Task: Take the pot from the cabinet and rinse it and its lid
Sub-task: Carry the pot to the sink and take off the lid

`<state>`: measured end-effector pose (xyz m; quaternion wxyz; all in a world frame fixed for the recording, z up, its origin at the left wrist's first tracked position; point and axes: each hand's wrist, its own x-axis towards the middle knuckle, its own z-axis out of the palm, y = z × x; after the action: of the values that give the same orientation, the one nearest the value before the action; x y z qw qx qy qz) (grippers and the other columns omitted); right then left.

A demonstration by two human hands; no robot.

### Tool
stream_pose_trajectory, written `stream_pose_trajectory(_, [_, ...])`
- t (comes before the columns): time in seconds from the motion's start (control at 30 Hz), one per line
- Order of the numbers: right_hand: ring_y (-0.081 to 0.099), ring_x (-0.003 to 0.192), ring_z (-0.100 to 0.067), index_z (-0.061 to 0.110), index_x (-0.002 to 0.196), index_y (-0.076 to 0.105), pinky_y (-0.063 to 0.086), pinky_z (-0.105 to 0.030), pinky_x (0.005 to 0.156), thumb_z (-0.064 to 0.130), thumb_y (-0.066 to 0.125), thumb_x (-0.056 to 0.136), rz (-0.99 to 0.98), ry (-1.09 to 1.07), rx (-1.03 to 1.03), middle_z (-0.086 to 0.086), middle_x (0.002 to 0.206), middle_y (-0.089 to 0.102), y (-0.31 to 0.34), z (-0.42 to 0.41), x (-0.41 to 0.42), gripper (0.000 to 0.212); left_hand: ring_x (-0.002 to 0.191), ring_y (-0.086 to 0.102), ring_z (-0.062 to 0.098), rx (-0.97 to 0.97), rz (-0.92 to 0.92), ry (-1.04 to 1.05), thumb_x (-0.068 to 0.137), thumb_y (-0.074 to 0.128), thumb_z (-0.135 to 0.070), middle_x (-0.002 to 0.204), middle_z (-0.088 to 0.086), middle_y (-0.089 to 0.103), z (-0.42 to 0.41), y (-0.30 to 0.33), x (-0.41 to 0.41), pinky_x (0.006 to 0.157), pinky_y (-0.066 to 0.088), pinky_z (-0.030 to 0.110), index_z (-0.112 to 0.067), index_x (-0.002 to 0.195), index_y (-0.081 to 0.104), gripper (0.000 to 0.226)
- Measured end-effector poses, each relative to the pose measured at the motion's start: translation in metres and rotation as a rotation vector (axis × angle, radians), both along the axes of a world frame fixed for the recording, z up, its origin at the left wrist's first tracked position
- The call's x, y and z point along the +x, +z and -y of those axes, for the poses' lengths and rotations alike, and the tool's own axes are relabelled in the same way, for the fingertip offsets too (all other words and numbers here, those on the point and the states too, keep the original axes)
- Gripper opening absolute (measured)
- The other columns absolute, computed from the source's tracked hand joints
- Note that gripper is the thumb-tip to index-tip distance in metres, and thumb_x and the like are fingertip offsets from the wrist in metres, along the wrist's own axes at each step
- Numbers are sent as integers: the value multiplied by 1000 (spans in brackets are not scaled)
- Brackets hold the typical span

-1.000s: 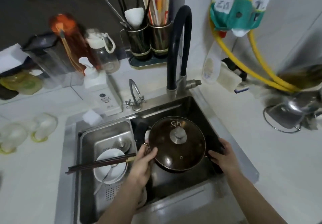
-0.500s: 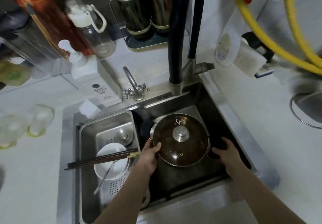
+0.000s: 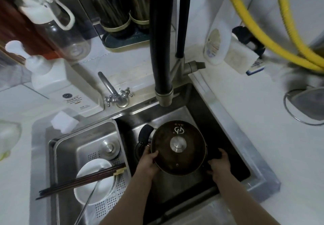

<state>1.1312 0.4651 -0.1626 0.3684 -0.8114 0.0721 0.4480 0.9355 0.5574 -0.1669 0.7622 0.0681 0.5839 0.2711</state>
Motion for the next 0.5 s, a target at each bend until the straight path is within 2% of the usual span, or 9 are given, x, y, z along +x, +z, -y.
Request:
stream_pose_trajectory(0.1, [55, 100, -38, 22, 137, 34, 52, -51, 86, -10, 43, 86, 54, 37, 0, -19, 123, 52, -1, -5, -3, 61, 92, 59, 31, 28, -16, -1, 92, 39, 7, 125, 18, 55, -4, -3, 3, 81, 47, 49, -14, 138, 43, 51])
stream_pose_trajectory(0.2, [53, 112, -41, 19, 143, 26, 51, -49, 90, -6, 55, 82, 117, 165, -9, -22, 131, 50, 2, -5, -5, 72, 99, 59, 33, 54, -65, -4, 93, 38, 7, 133, 20, 53, -3, -6, 6, 92, 42, 52, -12, 137, 43, 48])
stream_pose_trajectory(0.27, [48, 120, -41, 16, 147, 18, 47, -46, 93, 1, 64, 80, 102, 264, -12, -23, 138, 44, 9, -3, -4, 82, 111, 56, 37, 77, -152, -16, 93, 39, 6, 132, 19, 55, -1, -7, 10, 95, 43, 49, -12, 134, 47, 46])
stream_pose_trajectory(0.33, [40, 128, -40, 13, 147, 15, 41, -44, 100, 10, 66, 82, 130, 387, -43, -23, 145, 35, 18, 0, -5, 83, 105, 58, 35, 103, -263, -7, 90, 41, 8, 120, 19, 61, 1, -4, 15, 87, 48, 42, -10, 130, 52, 45])
stream_pose_trajectory(0.4, [30, 135, -37, 12, 144, 27, 32, -45, 108, 16, 62, 84, 309, 616, -108, -21, 148, 31, 28, 0, -10, 69, 101, 59, 34, 167, -344, -25, 87, 43, 11, 111, 18, 63, 2, 4, 18, 82, 50, 38, -5, 127, 55, 45])
stream_pose_trajectory(0.47, [26, 139, -32, 14, 138, 39, 27, -42, 111, 18, 58, 86, 527, 819, -59, -15, 148, 35, 35, -5, -20, 56, 115, 56, 32, 238, -423, -112, 87, 45, 10, 121, 16, 60, 7, 10, 19, 94, 46, 38, -6, 133, 51, 49])
stream_pose_trajectory(0.5, [29, 138, -29, 14, 136, 42, 28, -40, 111, 18, 57, 86, 566, 865, 23, -11, 147, 38, 39, -11, -26, 52, 121, 52, 31, 272, -463, -174, 88, 46, 9, 127, 13, 58, 10, 12, 18, 101, 43, 37, -8, 137, 47, 52])
